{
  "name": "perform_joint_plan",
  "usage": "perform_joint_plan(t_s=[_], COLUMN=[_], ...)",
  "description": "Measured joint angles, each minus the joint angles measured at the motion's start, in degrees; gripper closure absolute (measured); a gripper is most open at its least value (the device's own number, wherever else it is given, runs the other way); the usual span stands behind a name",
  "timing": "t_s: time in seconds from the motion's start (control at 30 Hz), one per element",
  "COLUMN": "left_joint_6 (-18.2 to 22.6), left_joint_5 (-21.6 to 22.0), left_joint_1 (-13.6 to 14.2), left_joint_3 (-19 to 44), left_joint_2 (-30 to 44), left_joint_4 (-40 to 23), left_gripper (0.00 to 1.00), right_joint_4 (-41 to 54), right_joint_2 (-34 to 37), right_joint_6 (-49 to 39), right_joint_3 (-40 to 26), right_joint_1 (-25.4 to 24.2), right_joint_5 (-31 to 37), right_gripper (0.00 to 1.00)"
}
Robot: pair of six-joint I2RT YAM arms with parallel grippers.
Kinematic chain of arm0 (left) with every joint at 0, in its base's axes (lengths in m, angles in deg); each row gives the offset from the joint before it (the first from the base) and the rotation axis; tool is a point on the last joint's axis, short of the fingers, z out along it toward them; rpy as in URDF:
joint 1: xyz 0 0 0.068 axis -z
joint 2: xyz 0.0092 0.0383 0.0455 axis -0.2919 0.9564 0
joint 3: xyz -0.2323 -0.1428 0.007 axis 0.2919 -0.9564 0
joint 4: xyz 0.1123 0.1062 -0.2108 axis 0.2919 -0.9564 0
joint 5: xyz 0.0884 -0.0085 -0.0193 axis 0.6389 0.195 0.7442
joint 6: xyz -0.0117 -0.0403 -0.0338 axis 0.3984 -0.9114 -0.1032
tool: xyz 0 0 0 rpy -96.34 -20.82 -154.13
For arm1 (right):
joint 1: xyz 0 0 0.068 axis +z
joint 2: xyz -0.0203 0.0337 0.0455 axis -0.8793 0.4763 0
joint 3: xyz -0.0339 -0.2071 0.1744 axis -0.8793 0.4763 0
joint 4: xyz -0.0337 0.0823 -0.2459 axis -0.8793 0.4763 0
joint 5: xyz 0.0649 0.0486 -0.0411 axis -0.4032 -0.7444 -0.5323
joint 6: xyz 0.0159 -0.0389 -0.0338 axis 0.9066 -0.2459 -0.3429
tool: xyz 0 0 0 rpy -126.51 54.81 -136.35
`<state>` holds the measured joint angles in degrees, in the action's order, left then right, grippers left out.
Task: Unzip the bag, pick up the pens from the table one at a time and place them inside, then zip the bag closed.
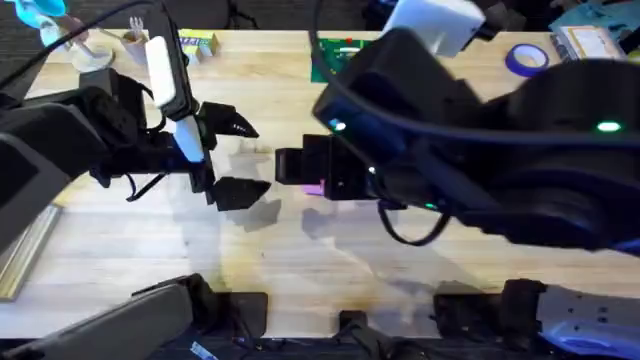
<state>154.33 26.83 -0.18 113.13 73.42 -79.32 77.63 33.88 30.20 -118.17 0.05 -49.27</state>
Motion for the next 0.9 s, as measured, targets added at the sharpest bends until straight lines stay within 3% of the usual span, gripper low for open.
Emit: perform_joint_plan(t_s=[0.43,0.9], left_joint_6=[1.7,1.7], left_joint_5=[0.1,0.1], left_joint_1=[0.0,0.0], left_joint_3=[0.0,0.0], left_joint_2=[0.0,0.0], left_joint_4=[0.0,-0.3], left_gripper=[0.007,0.007], right_joint_4=[-4.0,-8.6], right_joint_2=[6.3,14.7], right_joint_6=[6.1,6.9], right_joint_3=[0.0,0.0], right_joint_1=[0.1,0.1], right_joint_5=[0.3,4.4], right_gripper=[0.003,0.003])
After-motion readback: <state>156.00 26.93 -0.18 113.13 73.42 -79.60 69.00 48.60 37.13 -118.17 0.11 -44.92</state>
